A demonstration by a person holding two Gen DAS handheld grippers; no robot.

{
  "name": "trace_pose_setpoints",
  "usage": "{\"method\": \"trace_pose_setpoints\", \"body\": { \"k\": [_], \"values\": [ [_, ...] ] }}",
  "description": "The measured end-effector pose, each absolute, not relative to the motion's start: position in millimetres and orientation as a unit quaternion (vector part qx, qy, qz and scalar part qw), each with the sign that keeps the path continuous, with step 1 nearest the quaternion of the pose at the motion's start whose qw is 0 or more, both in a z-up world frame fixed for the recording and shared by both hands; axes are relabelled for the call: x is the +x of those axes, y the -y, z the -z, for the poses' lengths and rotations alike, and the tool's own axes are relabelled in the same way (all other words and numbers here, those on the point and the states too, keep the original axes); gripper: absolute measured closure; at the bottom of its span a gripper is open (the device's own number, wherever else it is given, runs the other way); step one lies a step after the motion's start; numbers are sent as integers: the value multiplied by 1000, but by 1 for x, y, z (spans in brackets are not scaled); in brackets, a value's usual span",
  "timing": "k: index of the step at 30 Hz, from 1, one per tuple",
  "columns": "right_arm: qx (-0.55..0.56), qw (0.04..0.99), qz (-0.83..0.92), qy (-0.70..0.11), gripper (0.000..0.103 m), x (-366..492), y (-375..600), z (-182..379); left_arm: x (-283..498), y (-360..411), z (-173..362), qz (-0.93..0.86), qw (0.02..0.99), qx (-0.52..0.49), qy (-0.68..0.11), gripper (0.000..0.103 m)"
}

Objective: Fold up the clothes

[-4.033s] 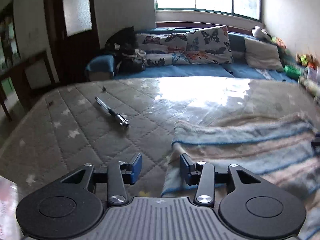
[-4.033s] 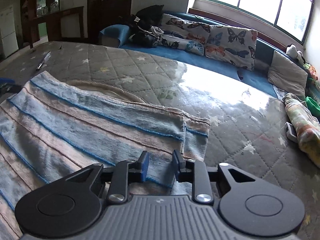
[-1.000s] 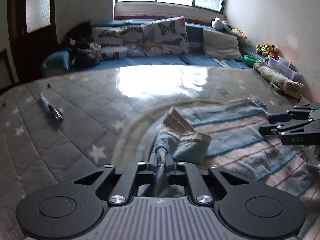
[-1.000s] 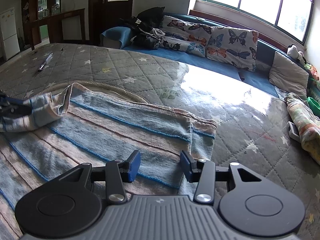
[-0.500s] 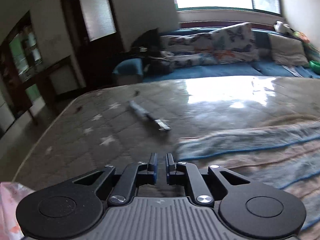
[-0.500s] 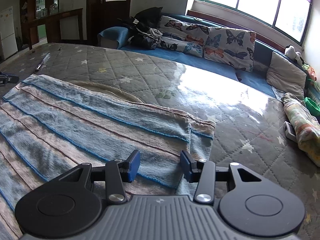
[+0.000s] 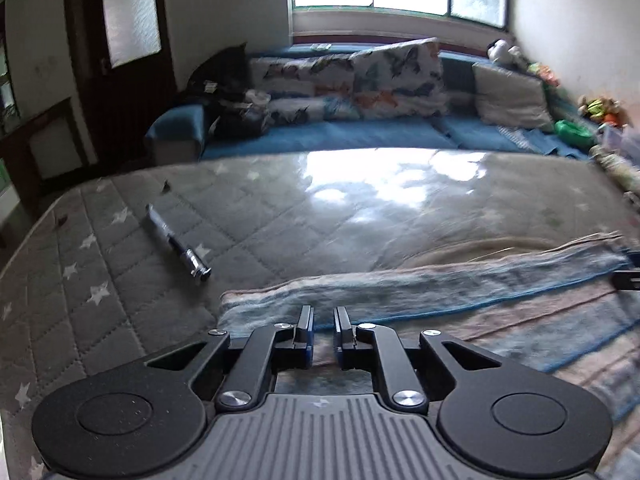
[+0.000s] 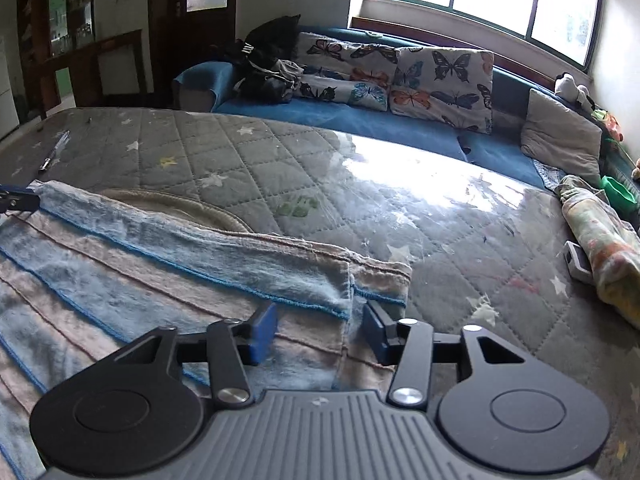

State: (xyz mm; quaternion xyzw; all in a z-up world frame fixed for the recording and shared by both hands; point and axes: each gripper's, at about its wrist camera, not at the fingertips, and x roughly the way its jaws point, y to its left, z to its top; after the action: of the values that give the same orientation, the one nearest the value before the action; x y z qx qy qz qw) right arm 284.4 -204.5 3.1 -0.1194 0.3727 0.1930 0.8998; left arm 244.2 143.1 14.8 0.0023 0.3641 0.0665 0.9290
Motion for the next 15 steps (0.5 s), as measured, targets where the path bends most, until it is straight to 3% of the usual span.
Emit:
{"method": "trace_pose_setpoints", "body": {
  "k": [8,15],
  "values": [
    [-119,903,-175,-373,53,281,218,-10,229,-159,-18,-108,928,-15,-357,84],
    [-136,884,-244,-376,53,228,207,-21,172,-111,-28,-29,938,25,-345,74]
  ]
}}
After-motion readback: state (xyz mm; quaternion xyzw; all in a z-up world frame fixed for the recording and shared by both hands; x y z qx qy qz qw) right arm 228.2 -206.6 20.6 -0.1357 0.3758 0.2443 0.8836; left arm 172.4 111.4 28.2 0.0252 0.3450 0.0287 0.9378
